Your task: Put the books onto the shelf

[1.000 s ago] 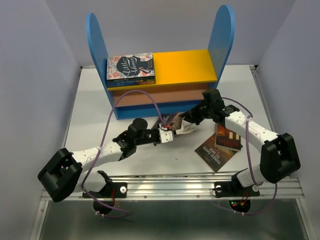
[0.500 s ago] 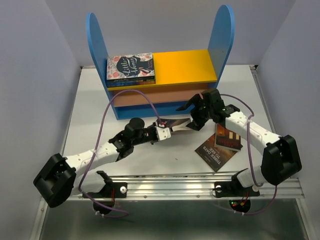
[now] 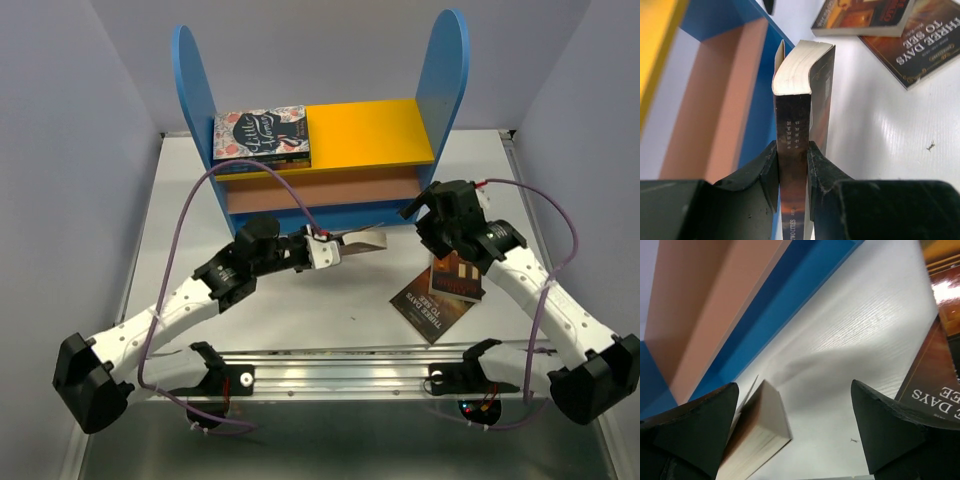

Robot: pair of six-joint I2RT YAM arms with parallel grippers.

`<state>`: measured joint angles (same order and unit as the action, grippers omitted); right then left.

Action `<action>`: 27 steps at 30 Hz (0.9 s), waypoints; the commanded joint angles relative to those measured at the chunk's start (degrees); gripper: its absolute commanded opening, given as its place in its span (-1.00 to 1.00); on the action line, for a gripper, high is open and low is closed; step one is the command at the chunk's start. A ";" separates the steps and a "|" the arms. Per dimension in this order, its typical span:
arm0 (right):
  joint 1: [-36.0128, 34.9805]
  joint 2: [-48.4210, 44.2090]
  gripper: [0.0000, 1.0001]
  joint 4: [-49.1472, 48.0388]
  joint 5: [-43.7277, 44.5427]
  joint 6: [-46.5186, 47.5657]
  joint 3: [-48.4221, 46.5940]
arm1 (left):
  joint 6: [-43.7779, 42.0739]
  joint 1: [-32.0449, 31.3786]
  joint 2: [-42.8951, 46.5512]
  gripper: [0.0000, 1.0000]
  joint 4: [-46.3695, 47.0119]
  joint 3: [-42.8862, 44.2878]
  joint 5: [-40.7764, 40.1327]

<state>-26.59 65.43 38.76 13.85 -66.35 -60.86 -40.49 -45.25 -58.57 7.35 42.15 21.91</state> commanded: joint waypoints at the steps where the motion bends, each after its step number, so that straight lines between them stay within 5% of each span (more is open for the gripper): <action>1: 0.83 -3.28 1.00 4.30 7.95 1.48 1.88 | -4.42 0.08 3.20 -1.00 -1.87 12.67 2.69; 17: 0.84 -4.78 1.00 0.44 6.28 5.70 9.62 | 0.50 -1.33 -4.27 -1.00 -10.34 48.08 6.56; 27: 0.84 -3.91 1.00 -2.99 1.63 7.37 11.91 | -3.88 -2.56 -18.15 -1.00 -10.08 68.58 -2.29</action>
<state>-26.22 61.87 39.27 16.84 -60.45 -49.56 -39.42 -47.20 -74.15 -13.37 101.25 25.56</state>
